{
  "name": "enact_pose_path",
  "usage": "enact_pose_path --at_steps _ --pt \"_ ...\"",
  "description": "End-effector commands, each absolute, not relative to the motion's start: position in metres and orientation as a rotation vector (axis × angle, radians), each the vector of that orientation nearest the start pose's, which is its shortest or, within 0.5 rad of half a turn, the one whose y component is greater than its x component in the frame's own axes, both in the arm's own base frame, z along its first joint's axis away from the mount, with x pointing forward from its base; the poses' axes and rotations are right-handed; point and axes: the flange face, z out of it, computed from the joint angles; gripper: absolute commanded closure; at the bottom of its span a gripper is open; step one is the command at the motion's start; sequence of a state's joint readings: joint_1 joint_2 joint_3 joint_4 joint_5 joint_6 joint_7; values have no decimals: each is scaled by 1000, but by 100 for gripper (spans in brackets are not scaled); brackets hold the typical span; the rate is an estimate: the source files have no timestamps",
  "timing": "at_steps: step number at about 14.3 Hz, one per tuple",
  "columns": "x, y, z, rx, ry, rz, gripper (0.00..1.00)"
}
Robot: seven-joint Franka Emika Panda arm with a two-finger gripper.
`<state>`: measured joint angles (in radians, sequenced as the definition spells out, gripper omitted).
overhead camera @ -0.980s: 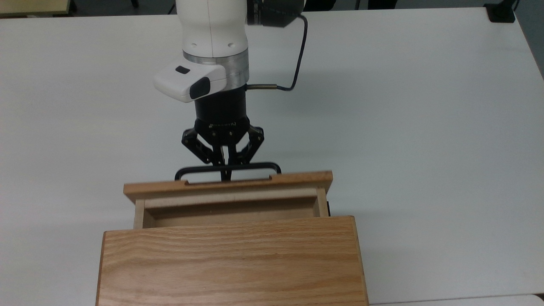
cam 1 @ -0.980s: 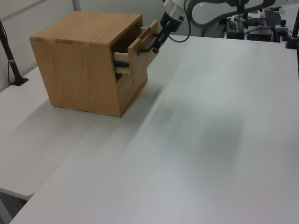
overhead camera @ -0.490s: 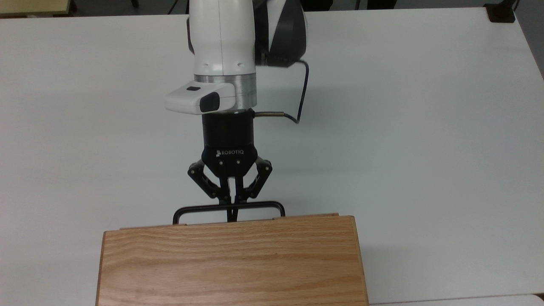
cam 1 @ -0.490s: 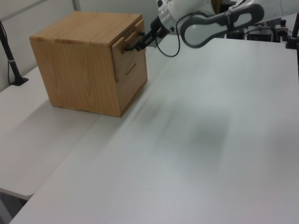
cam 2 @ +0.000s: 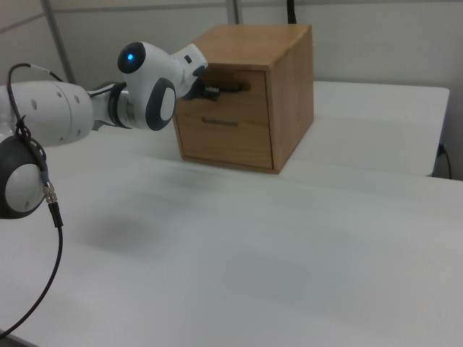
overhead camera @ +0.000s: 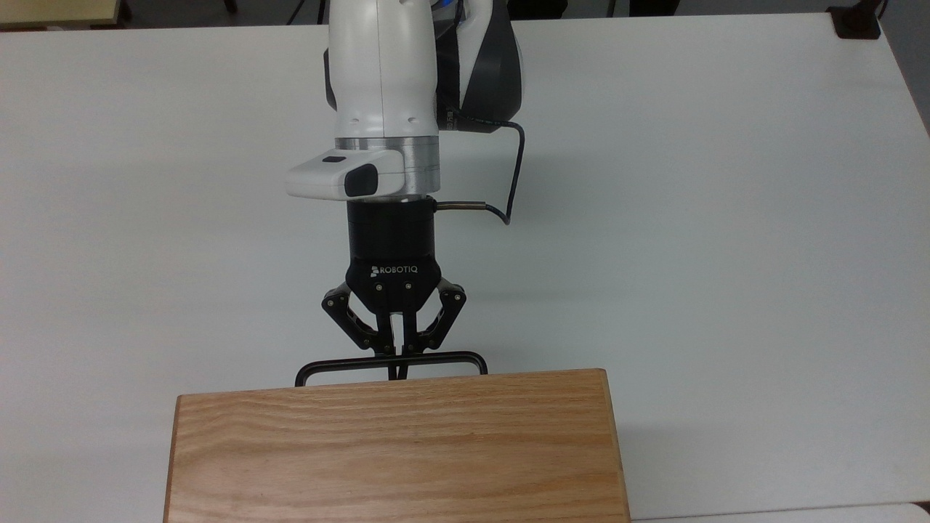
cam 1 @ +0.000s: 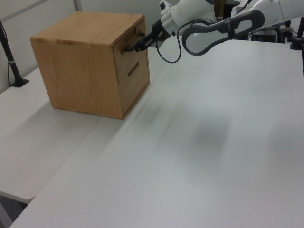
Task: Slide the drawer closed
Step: 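Lift the gripper up and away from the closed drawer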
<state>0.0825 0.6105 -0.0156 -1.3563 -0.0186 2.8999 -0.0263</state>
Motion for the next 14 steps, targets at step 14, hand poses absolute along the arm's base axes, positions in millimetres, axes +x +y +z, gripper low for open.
enact_pose_path --at_steps 14 --pt "623 38 547 -3157 -162 -380 100"
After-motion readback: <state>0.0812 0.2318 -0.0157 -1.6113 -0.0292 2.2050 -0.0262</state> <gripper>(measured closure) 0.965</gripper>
